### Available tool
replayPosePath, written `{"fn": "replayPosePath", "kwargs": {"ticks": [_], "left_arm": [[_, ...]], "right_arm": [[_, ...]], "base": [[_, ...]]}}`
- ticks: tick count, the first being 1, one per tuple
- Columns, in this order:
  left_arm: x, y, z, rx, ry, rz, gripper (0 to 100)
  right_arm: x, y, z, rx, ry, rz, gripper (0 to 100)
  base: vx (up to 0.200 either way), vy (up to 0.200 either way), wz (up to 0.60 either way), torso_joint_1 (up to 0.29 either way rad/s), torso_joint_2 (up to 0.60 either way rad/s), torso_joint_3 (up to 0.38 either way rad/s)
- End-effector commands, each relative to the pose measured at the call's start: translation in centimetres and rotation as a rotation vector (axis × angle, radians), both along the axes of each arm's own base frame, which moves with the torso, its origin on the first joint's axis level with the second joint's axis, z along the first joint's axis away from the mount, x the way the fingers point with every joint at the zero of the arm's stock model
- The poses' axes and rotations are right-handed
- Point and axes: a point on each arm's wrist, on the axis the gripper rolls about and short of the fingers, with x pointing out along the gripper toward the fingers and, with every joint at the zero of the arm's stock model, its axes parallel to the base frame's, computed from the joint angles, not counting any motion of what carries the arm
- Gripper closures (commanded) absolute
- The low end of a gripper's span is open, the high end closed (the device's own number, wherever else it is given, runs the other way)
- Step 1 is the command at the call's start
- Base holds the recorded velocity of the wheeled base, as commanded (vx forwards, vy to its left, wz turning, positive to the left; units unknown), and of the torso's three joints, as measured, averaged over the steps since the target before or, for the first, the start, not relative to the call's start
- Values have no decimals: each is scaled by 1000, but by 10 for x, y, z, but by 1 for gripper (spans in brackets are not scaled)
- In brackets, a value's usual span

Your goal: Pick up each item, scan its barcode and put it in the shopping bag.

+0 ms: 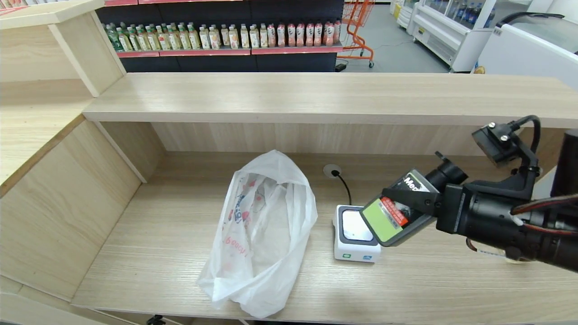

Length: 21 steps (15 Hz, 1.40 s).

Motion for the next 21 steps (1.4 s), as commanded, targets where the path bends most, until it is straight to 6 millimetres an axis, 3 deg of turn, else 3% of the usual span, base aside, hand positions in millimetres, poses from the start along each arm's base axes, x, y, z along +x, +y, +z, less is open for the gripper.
{"fn": "replayPosePath", "kwargs": {"ticks": [1, 5, 8, 11, 13, 17, 21], "left_arm": [[0, 0, 0, 0, 0, 1, 0], [0, 0, 0, -2, -1, 1, 0], [0, 0, 0, -2, -1, 1, 0], [0, 0, 0, -2, -1, 1, 0], [0, 0, 0, -2, -1, 1, 0], [0, 0, 0, -2, -1, 1, 0], [0, 0, 0, -2, -1, 1, 0]], "right_arm": [[18, 11, -7, -19, 34, -17, 100], [55, 36, -36, -66, 142, -81, 100], [61, 55, -61, -148, 183, -108, 100], [63, 75, -68, -196, 160, -69, 100], [77, 91, -65, -187, 127, -55, 100], [79, 96, -63, -186, 58, 94, 100], [101, 88, -89, -349, -30, 204, 100]], "base": [[0, 200, 0, 17, 7, 2], [0, 0, 0, 0, 0, 0], [0, 0, 0, 0, 0, 0], [0, 0, 0, 0, 0, 0], [0, 0, 0, 0, 0, 0], [0, 0, 0, 0, 0, 0], [0, 0, 0, 0, 0, 0]]}}
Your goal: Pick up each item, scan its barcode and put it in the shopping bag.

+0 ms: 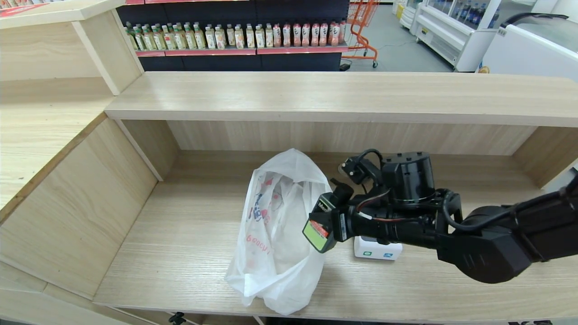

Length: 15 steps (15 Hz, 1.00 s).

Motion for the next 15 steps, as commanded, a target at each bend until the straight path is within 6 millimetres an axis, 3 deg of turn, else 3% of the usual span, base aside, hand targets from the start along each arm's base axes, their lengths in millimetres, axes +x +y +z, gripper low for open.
{"fn": "replayPosePath", "kwargs": {"ticks": [1, 6, 9, 12, 13, 15], "left_arm": [[0, 0, 0, 0, 0, 0, 0], [0, 0, 0, 0, 0, 0, 0], [0, 0, 0, 0, 0, 0, 0], [0, 0, 0, 0, 0, 0, 0], [0, 0, 0, 0, 1, 0, 0], [0, 0, 0, 0, 0, 0, 0]], "right_arm": [[16, 5, -19, -40, -16, 11, 100], [41, 28, -36, -56, -107, 88, 100], [47, 31, -56, -180, -181, 149, 100], [51, 33, -64, -215, -251, 174, 100], [51, 35, -63, -202, -258, 174, 0], [51, 34, -58, -168, -235, 154, 0]], "base": [[0, 0, 0, 0, 0, 0], [0, 0, 0, 0, 0, 0], [0, 0, 0, 0, 0, 0], [0, 0, 0, 0, 0, 0], [0, 0, 0, 0, 0, 0], [0, 0, 0, 0, 0, 0]]}}
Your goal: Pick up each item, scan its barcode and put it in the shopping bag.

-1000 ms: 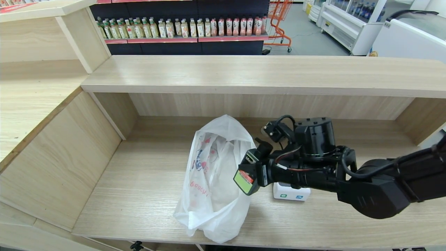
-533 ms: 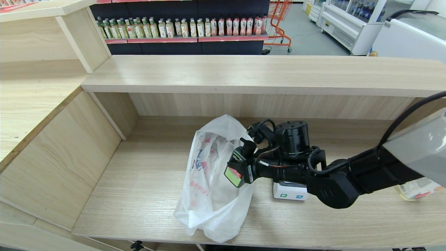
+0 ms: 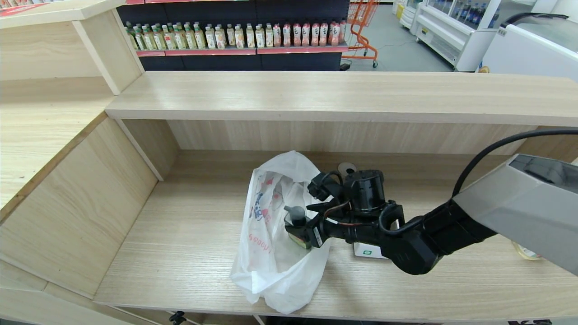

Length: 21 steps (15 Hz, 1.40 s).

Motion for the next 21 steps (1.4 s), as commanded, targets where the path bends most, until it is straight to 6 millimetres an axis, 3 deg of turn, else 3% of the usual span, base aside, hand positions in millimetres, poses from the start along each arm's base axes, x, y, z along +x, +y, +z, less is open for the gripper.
{"fn": "replayPosePath", "kwargs": {"ticks": [1, 2, 6, 10, 11, 12, 13, 15, 16, 21], "left_arm": [[0, 0, 0, 0, 0, 1, 0], [0, 0, 0, 0, 0, 1, 0], [0, 0, 0, 0, 0, 1, 0], [0, 0, 0, 0, 0, 1, 0], [0, 0, 0, 0, 0, 1, 0], [0, 0, 0, 0, 0, 1, 0], [0, 0, 0, 0, 0, 1, 0], [0, 0, 0, 0, 0, 1, 0], [0, 0, 0, 0, 0, 1, 0], [0, 0, 0, 0, 0, 1, 0]], "right_arm": [[0, 0, -1, 1, 5, -1, 0], [-2, 0, 19, 158, 115, -67, 0], [-9, -20, 59, 437, 312, -198, 0], [-66, -66, 118, 576, 362, -157, 0], [-74, -75, 124, 590, 366, -154, 0], [-95, -94, 138, 619, 365, -147, 0], [-119, -121, 142, 571, 300, -183, 0], [-151, -170, 137, 314, 88, -268, 0], [-163, -183, 137, 315, 78, -310, 0], [-184, -197, 139, 326, 67, -359, 0]], "base": [[0, 0, 0, 0, 0, 0], [0, 0, 0, 0, 0, 0], [0, 0, 0, 0, 0, 0], [0, 0, 0, 0, 0, 0], [0, 0, 0, 0, 0, 0], [0, 0, 0, 0, 0, 0], [0, 0, 0, 0, 0, 0], [0, 0, 0, 0, 0, 0], [0, 0, 0, 0, 0, 0], [0, 0, 0, 0, 0, 0]]}}
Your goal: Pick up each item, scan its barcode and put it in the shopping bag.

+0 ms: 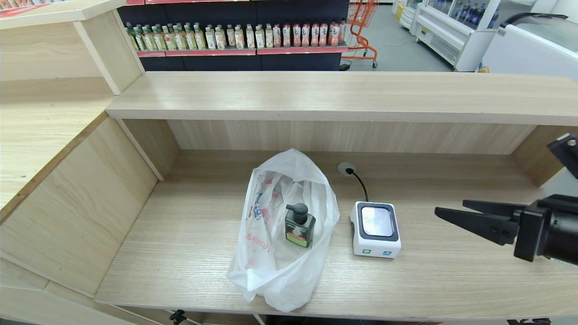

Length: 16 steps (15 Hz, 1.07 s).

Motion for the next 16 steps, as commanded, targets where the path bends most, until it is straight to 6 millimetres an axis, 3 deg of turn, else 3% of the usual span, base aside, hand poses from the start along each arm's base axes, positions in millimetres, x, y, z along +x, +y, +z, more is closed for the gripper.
{"fn": "replayPosePath", "kwargs": {"ticks": [1, 7, 10, 16], "left_arm": [[0, 0, 0, -4, 1, 1, 0], [0, 0, 0, -2, 1, 1, 0], [0, 0, 0, -4, 1, -1, 0], [0, 0, 0, 1, 1, -1, 0]], "right_arm": [[-14, -6, 8, 13, -55, -22, 0], [-9, -16, 0, -9, 0, -205, 0], [-10, -19, -3, -9, 11, -254, 0], [-11, -23, -11, 9, 53, -363, 0]], "base": [[0, 0, 0, 0, 0, 0], [-200, 0, 0, 1, 2, 2], [0, 0, 0, 0, 0, 0], [0, -200, 0, 7, 1, 0]]}}
